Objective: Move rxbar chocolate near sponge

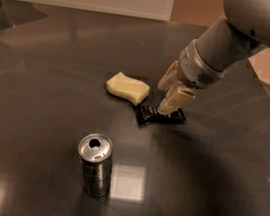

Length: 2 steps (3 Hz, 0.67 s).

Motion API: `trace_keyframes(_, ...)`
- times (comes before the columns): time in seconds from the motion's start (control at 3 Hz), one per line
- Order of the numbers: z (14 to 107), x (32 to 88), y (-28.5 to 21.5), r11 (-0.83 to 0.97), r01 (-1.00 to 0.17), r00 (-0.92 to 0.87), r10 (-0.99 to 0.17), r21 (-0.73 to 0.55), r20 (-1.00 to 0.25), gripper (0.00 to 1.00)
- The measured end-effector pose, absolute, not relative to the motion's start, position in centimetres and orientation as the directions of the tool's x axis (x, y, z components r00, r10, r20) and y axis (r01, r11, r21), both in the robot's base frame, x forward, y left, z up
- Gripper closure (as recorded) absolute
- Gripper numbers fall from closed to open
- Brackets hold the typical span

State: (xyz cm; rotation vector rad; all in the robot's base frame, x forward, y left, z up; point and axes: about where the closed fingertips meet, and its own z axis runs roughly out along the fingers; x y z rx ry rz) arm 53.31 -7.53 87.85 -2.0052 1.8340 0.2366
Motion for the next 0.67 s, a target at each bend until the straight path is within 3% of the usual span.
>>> trace_keyframes(0.33, 87.89, 53.25, -7.44, -0.051, -0.981, 0.121, -0.912, -0.185, -0.392, 0.00)
trace_keyframes(0.67, 87.89, 53.25, -7.44, -0.051, -0.981, 0.122, -0.912, -0.185, -0.392, 0.00)
